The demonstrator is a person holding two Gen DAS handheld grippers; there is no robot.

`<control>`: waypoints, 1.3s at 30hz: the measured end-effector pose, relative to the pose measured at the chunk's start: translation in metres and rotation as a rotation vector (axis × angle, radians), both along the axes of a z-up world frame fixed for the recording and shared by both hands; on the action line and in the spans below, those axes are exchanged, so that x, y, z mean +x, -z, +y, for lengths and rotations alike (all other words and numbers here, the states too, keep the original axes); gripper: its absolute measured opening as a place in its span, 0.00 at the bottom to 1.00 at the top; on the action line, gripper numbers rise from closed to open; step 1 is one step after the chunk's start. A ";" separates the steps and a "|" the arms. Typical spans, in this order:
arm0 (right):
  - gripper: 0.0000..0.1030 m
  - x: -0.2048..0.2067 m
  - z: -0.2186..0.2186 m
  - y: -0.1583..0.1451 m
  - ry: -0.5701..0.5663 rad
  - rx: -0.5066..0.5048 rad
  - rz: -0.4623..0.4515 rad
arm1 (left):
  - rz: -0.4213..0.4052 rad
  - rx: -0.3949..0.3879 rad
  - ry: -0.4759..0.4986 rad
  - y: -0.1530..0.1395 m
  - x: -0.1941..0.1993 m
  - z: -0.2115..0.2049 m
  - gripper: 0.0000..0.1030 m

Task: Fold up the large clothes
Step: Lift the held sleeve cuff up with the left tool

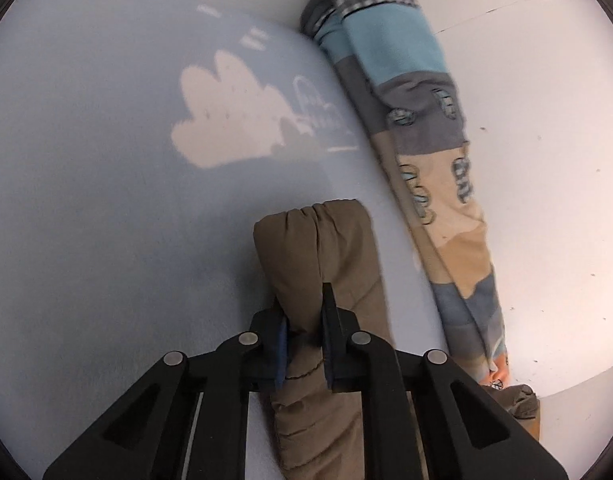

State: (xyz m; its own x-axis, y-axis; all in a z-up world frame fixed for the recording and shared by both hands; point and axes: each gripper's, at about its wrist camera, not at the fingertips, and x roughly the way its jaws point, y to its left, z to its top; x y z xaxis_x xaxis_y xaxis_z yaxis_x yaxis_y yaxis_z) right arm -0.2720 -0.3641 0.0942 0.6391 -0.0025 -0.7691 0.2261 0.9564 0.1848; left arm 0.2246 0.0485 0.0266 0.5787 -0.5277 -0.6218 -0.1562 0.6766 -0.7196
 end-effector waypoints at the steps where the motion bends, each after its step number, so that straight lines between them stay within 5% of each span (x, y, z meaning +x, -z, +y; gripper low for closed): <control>1: 0.32 -0.001 -0.002 0.000 0.004 0.006 -0.005 | -0.005 -0.012 -0.004 -0.004 -0.005 0.002 0.13; 14: 0.32 -0.012 -0.040 -0.004 0.191 0.084 -0.033 | -0.255 0.000 -0.035 -0.145 -0.116 0.033 0.12; 22: 0.32 -0.033 -0.059 -0.022 0.267 0.065 -0.107 | -0.473 0.048 -0.037 -0.238 -0.214 0.009 0.12; 31: 0.32 -0.067 -0.098 -0.041 0.389 0.112 -0.186 | -0.643 0.079 0.174 -0.292 -0.321 -0.111 0.13; 39: 0.32 -0.098 -0.132 -0.048 0.494 0.136 -0.207 | -0.665 0.099 0.419 -0.274 -0.372 -0.244 0.13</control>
